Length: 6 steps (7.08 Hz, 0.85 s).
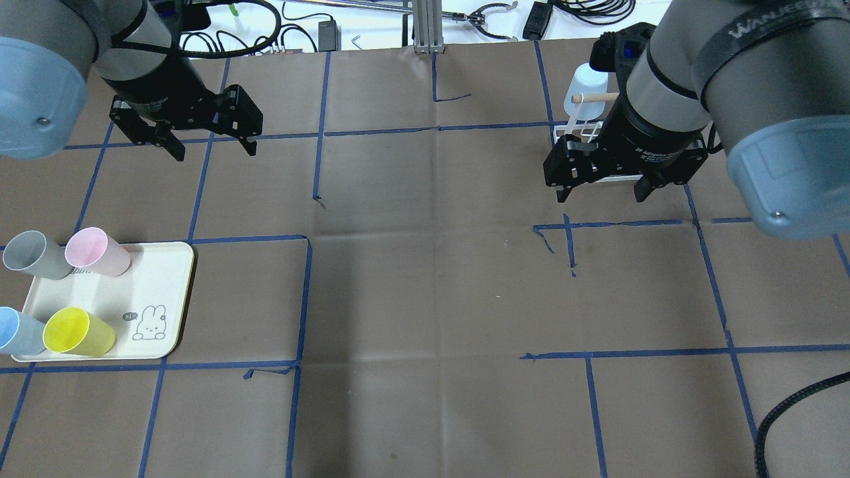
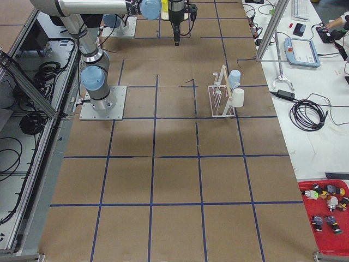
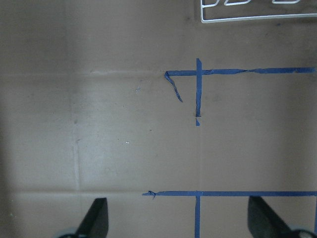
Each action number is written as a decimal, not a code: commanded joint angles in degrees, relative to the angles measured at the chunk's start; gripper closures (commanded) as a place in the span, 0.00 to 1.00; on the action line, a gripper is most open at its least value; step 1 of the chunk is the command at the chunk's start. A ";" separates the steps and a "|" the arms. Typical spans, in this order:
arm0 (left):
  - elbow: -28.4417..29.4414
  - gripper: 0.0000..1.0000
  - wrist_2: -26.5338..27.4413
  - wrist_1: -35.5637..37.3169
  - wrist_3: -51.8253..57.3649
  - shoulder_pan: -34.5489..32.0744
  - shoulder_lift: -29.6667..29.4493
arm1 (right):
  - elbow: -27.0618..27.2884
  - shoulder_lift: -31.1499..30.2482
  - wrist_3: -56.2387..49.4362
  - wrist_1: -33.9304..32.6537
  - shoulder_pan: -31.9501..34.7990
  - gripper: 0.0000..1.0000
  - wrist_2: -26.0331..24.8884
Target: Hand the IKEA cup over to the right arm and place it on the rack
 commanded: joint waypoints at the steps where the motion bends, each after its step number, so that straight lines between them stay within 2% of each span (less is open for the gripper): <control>1: -0.09 0.00 0.00 -0.09 -0.01 0.00 0.36 | -0.07 0.04 -0.10 -0.10 -0.30 0.00 -0.06; 6: -0.27 0.00 0.00 0.00 -0.01 0.00 0.28 | -0.07 0.04 -0.10 -0.18 -0.30 0.00 0.03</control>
